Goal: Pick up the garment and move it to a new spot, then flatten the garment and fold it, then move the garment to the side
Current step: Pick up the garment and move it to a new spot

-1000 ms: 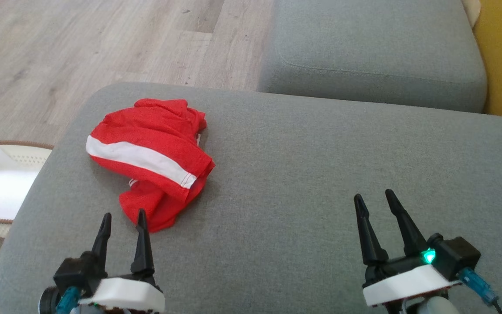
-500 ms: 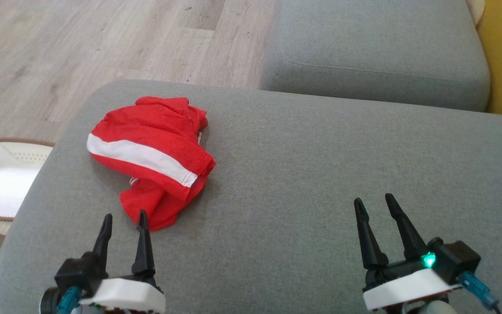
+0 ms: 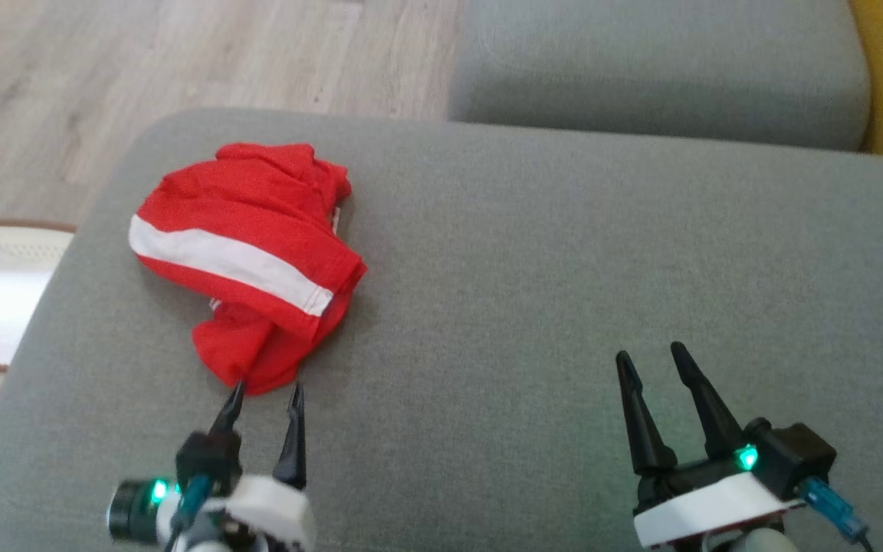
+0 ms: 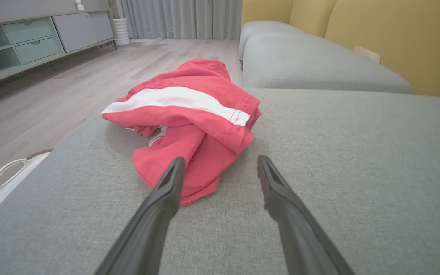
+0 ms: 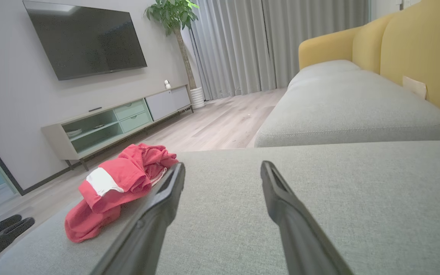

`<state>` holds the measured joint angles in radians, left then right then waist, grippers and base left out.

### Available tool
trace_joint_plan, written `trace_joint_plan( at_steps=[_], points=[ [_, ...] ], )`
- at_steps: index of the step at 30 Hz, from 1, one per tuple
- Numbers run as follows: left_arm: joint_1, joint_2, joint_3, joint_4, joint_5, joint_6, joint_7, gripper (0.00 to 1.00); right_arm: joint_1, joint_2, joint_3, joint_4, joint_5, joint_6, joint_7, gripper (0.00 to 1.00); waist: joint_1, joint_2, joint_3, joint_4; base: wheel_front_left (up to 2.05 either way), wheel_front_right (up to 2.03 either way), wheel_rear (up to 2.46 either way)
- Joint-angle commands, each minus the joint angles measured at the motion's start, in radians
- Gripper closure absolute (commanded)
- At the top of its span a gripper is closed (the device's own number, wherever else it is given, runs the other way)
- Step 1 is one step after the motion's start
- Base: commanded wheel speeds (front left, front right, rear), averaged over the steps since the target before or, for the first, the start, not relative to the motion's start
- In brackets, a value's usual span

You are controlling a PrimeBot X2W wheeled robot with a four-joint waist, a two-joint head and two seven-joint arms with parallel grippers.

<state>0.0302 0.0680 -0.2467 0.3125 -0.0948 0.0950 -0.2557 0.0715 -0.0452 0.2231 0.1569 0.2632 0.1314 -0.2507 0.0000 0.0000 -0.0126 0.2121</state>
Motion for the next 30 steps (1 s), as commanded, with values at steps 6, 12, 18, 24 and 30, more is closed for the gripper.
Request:
trace_joint_plan(
  at_steps=[6,12,18,24,30],
  points=[
    [-0.224,0.029,0.005,0.098,0.048,-0.008,0.016,0.0,-0.092,-0.005,0.038,-0.029,-0.026,-0.001,-0.011,0.0,0.0,0.0,0.087,-0.032,0.0,0.0,0.0],
    [-0.351,0.051,-0.011,0.2,0.075,-0.017,0.03,0.0,-0.122,-0.005,0.044,-0.029,-0.042,-0.001,-0.011,0.0,0.0,0.0,0.138,-0.057,0.0,0.0,0.0],
    [-0.423,0.07,-0.019,0.284,0.086,-0.018,0.045,0.0,-0.141,-0.005,0.049,-0.028,-0.045,-0.001,-0.011,0.0,0.0,0.0,0.162,-0.074,0.0,0.0,0.0],
    [-0.465,0.085,-0.036,0.347,0.103,-0.017,0.06,0.0,-0.152,-0.005,0.051,-0.029,-0.046,-0.001,-0.011,0.0,0.0,0.0,0.176,-0.081,0.0,0.0,0.0],
    [-0.499,0.093,-0.04,0.395,0.109,0.005,0.056,0.58,-0.16,-0.005,0.054,-0.028,-0.045,-0.001,-0.011,0.0,0.0,0.0,0.185,-0.084,0.0,0.0,0.0]
  ],
)
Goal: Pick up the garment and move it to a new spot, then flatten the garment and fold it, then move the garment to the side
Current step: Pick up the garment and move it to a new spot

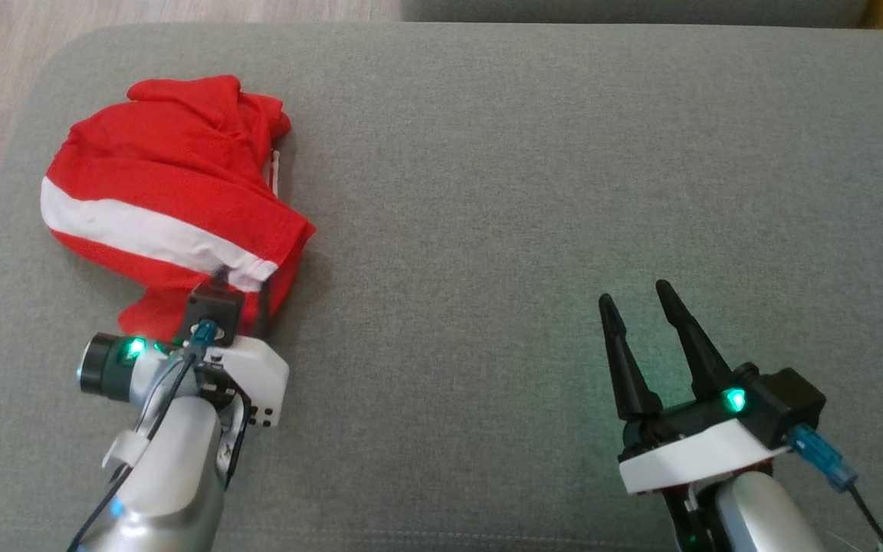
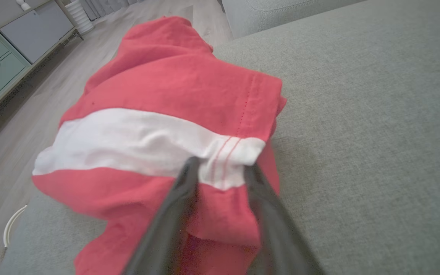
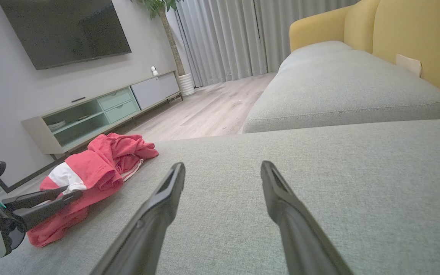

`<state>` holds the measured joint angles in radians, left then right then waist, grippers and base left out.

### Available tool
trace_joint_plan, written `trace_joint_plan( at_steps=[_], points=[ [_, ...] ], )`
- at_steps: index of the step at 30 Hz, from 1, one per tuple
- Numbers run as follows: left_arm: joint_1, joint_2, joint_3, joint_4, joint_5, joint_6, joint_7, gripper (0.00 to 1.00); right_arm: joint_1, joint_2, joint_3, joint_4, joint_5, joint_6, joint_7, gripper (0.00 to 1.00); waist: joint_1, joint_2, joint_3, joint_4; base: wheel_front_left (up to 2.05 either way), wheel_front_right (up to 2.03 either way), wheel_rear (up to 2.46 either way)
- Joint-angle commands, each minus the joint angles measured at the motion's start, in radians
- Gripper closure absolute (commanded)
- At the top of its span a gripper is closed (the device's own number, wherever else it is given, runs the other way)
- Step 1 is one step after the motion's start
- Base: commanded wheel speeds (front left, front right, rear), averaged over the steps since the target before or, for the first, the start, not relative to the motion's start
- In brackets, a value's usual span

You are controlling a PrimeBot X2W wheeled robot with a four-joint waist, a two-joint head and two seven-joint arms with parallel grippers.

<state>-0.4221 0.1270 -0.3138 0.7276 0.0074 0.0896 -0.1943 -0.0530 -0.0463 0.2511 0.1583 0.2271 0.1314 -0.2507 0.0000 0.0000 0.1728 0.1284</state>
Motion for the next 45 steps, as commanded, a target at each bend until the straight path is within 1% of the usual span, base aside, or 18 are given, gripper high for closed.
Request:
trace_joint_plan(
  at_steps=[1,5,8,12,15,18,20,23,27,28,29,33,34,39,40,41,43,45],
  points=[
    [-0.049,0.035,0.025,-0.017,0.007,0.01,-0.011,1.0,-0.036,-0.004,0.027,-0.028,-0.008,-0.001,-0.011,0.0,0.0,0.0,0.0,-0.001,0.0,0.0,0.0],
    [-0.055,0.036,0.032,-0.03,-0.006,0.019,-0.04,1.0,-0.043,-0.004,0.03,-0.021,-0.001,-0.001,-0.011,0.0,0.0,0.0,-0.009,-0.007,0.0,0.0,0.0],
    [-0.058,0.036,0.044,-0.086,-0.02,0.03,-0.058,1.0,-0.045,-0.004,0.032,-0.018,0.006,-0.001,-0.011,0.0,0.0,0.0,-0.023,-0.019,0.0,0.0,0.0],
    [-0.056,0.038,0.062,-0.211,-0.045,0.03,-0.066,1.0,-0.044,-0.004,0.034,-0.018,0.013,-0.001,-0.011,0.0,0.0,0.0,-0.045,-0.05,0.0,0.0,0.0],
    [-0.058,0.035,0.069,-0.341,-0.058,0.027,-0.067,1.0,-0.045,-0.004,0.033,-0.02,0.02,-0.001,-0.011,0.0,0.0,0.0,-0.056,-0.084,0.0,0.0,0.0],
    [-0.071,0.026,0.066,-0.448,-0.066,0.017,-0.067,1.0,-0.052,-0.004,0.038,-0.02,0.028,-0.001,-0.011,0.0,0.0,0.0,-0.062,-0.123,0.0,0.0,0.0],
    [-0.091,0.014,0.055,-0.487,-0.072,0.004,-0.067,1.0,-0.057,-0.004,0.043,-0.021,0.034,-0.001,-0.011,0.0,0.0,0.0,-0.062,-0.152,0.0,0.0,0.0],
    [-0.139,-0.009,0.027,-0.49,-0.082,-0.02,-0.063,1.0,-0.067,-0.004,0.06,-0.023,0.043,-0.001,-0.011,0.0,0.0,0.0,-0.057,-0.203,0.0,0.0,0.0],
    [-0.24,-0.043,-0.021,-0.457,-0.084,-0.037,-0.052,1.0,-0.086,-0.004,0.083,-0.029,0.061,-0.001,-0.011,0.0,0.0,0.0,-0.036,-0.284,0.0,0.0,0.0],
    [-0.265,-0.051,-0.034,-0.443,-0.088,-0.039,-0.05,1.0,-0.091,-0.004,0.091,-0.03,0.066,-0.001,-0.011,0.0,0.0,0.0,-0.029,-0.307,0.0,0.0,0.0],
    [-0.315,-0.064,-0.059,-0.412,-0.099,-0.038,-0.05,1.0,-0.101,-0.004,0.107,-0.034,0.077,-0.001,-0.011,0.0,0.0,0.0,-0.016,-0.35,0.0,0.0,0.0],
    [-0.407,-0.075,-0.117,-0.359,-0.146,-0.022,-0.056,1.0,-0.116,-0.004,0.137,-0.039,0.096,-0.001,-0.011,0.0,0.0,0.0,0.007,-0.433,0.0,0.0,0.0],
    [-0.407,-0.075,-0.117,-0.359,-0.146,-0.022,-0.056,1.0,-0.116,-0.004,0.137,-0.039,0.096,-0.001,-0.011,0.0,0.0,0.0,0.007,-0.433,0.0,0.0,0.0],
    [-0.485,-0.076,-0.25,-0.343,-0.304,0.04,-0.064,1.0,-0.126,-0.004,0.154,-0.038,0.112,-0.001,-0.011,0.0,0.0,0.0,0.02,-0.501,0.0,0.0,0.0],
    [-0.49,-0.076,-0.279,-0.336,-0.342,0.048,-0.065,0.76,-0.126,-0.004,0.153,-0.038,0.113,-0.001,-0.011,0.0,0.0,0.0,0.02,-0.506,0.0,0.0,0.0],
    [-0.492,-0.076,-0.309,-0.324,-0.376,0.055,-0.066,0.0,-0.125,-0.004,0.152,-0.038,0.113,-0.001,-0.011,0.0,0.0,0.0,0.02,-0.509,0.0,0.0,0.0],
    [-0.497,-0.077,-0.369,-0.292,-0.417,0.062,-0.066,0.0,-0.124,-0.004,0.147,-0.037,0.112,-0.001,-0.011,0.0,0.0,0.0,0.019,-0.509,0.0,0.0,0.0],
    [-0.498,-0.077,-0.398,-0.279,-0.442,0.075,-0.067,0.0,-0.123,-0.004,0.133,-0.038,0.109,-0.001,-0.011,0.0,0.0,0.0,0.018,-0.498,0.0,0.0,0.0]
  ],
)
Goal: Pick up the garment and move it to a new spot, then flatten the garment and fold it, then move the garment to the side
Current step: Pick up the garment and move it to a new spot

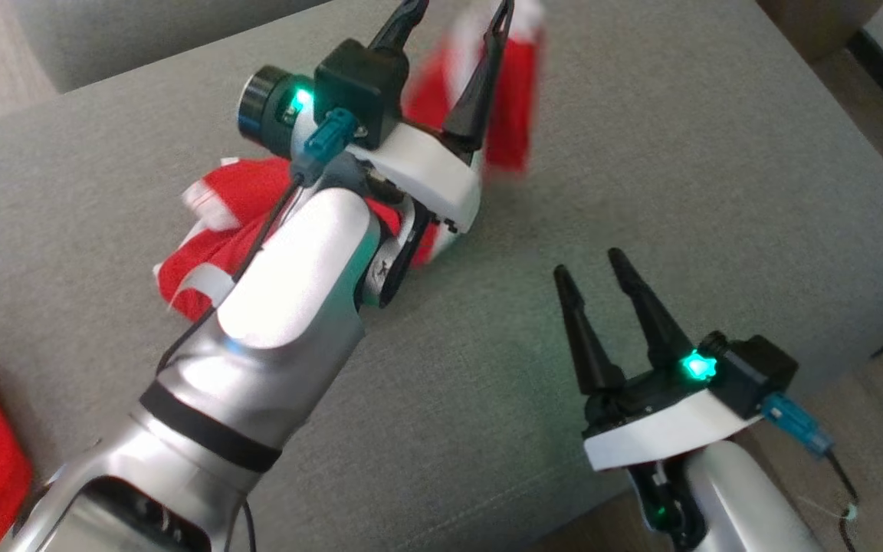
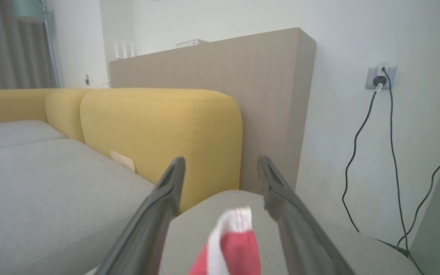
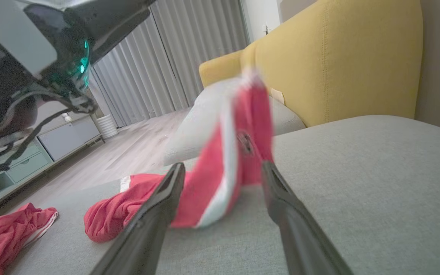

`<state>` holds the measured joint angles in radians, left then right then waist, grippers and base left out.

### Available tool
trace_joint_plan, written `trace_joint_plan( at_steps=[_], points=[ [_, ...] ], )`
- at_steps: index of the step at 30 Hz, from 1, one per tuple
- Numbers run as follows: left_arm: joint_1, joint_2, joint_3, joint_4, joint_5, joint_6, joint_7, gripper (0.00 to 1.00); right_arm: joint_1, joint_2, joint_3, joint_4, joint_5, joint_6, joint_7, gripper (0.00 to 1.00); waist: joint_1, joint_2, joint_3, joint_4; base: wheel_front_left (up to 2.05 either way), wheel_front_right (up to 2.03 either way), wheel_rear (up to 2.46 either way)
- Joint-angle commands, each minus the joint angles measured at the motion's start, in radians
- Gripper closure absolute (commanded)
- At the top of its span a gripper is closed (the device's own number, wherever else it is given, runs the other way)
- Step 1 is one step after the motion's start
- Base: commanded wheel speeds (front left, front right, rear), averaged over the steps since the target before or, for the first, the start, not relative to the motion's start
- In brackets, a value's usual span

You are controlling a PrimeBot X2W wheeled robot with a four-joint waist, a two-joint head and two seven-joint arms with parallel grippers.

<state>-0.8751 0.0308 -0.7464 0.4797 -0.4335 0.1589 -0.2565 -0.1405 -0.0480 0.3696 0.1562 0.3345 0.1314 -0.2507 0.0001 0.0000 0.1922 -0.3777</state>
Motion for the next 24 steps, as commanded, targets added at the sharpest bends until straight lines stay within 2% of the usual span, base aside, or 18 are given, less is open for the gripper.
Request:
trace_joint_plan(
  at_steps=[1,7,11,19,24],
  points=[
    [-0.042,0.02,0.028,-0.028,-0.01,0.013,-0.005,0.0,-0.034,-0.002,0.005,-0.037,0.0,-0.001,-0.011,0.0,-0.0001,0.0,-0.003,0.019,0.0,0.0,0.0],
    [0.003,0.023,0.067,-0.038,0.007,0.022,-0.005,0.0,-0.026,-0.002,-0.044,-0.039,-0.025,-0.001,-0.011,0.0,-0.0001,0.0,-0.023,0.11,0.0,0.0,0.0],
    [0.069,0.056,0.134,-0.087,0.046,0.015,-0.005,0.0,-0.018,-0.002,-0.08,-0.036,-0.046,-0.001,-0.011,0.0,-0.0001,0.0,-0.048,0.182,0.0,0.0,0.0],
    [0.319,0.127,0.278,-0.258,0.104,-0.001,-0.005,0.0,0.012,-0.002,-0.142,-0.038,-0.08,-0.001,-0.011,0.0,-0.0001,0.0,-0.113,0.29,0.0,0.0,0.0],
    [0.501,0.136,0.345,-0.341,0.13,-0.018,-0.005,0.0,0.039,-0.002,-0.167,-0.045,-0.095,-0.001,-0.011,0.0,-0.0001,0.0,-0.148,0.331,0.0,0.0,0.0]
  ],
)
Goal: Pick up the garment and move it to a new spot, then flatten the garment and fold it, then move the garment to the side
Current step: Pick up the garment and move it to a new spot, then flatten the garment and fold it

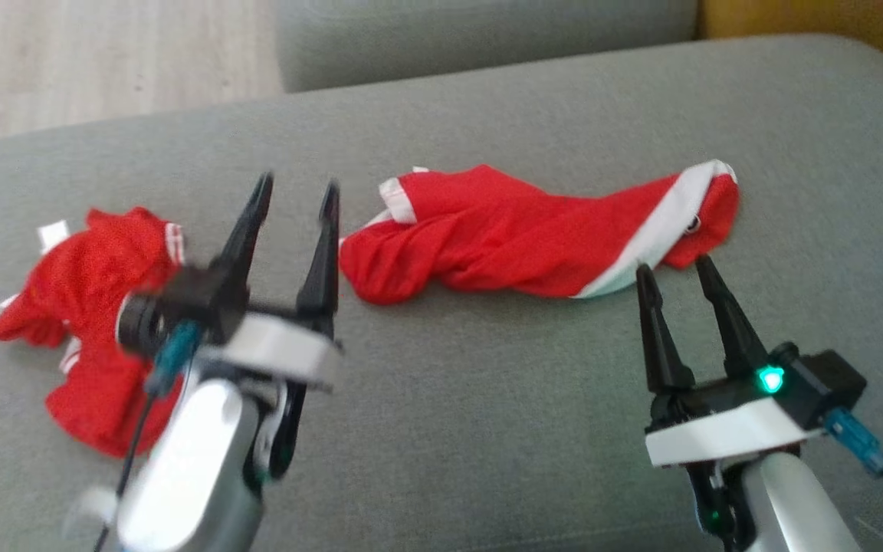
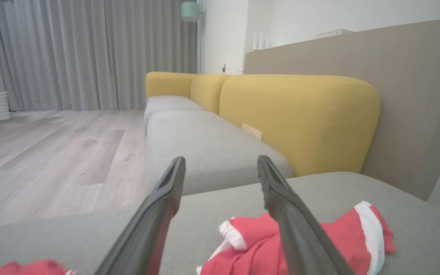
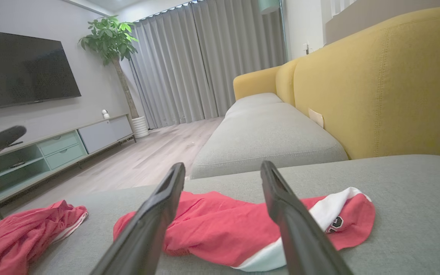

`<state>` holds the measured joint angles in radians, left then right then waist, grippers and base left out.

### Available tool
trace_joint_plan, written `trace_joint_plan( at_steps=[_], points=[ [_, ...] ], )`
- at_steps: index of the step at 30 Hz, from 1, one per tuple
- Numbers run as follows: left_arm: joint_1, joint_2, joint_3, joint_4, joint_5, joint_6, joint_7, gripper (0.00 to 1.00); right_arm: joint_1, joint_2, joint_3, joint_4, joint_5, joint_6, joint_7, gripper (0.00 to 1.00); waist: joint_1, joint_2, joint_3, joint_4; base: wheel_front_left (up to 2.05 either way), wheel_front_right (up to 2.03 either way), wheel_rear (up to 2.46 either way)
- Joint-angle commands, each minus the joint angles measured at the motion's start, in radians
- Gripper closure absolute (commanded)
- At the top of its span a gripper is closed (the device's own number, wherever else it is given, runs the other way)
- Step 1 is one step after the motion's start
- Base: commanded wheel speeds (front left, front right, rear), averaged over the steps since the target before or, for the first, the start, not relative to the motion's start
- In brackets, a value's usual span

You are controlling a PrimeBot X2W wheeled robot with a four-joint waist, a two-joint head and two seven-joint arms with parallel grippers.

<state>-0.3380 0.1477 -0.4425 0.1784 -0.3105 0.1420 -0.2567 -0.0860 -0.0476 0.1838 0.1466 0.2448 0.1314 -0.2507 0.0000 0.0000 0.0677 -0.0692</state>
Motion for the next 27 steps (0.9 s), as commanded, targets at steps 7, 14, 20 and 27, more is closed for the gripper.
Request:
trace_joint_plan(
  at_steps=[7,14,20,27],
  points=[
    [0.19,-0.024,0.13,-0.12,0.041,-0.03,-0.005,0.0,0.024,-0.003,-0.001,-0.042,-0.013,-0.001,-0.011,0.0,0.0,0.0,-0.058,0.052,0.0,0.0,0.0],
    [0.278,-0.07,0.184,-0.155,0.076,-0.067,-0.005,0.0,0.04,-0.003,-0.002,-0.048,-0.011,-0.001,-0.011,0.0,0.0,0.0,-0.067,0.065,0.0,0.0,0.0],
    [0.29,-0.09,0.213,-0.174,0.102,-0.103,-0.005,0.0,0.043,-0.003,0.007,-0.047,-0.011,-0.001,-0.011,0.0,0.0,0.0,-0.07,0.068,0.0,0.0,0.0],
    [0.3,-0.096,0.221,-0.17,0.113,-0.119,-0.005,0.0,0.048,-0.003,-0.002,-0.047,-0.011,-0.001,-0.011,0.0,0.0,0.0,-0.068,0.072,0.0,0.0,0.0]
  ],
)
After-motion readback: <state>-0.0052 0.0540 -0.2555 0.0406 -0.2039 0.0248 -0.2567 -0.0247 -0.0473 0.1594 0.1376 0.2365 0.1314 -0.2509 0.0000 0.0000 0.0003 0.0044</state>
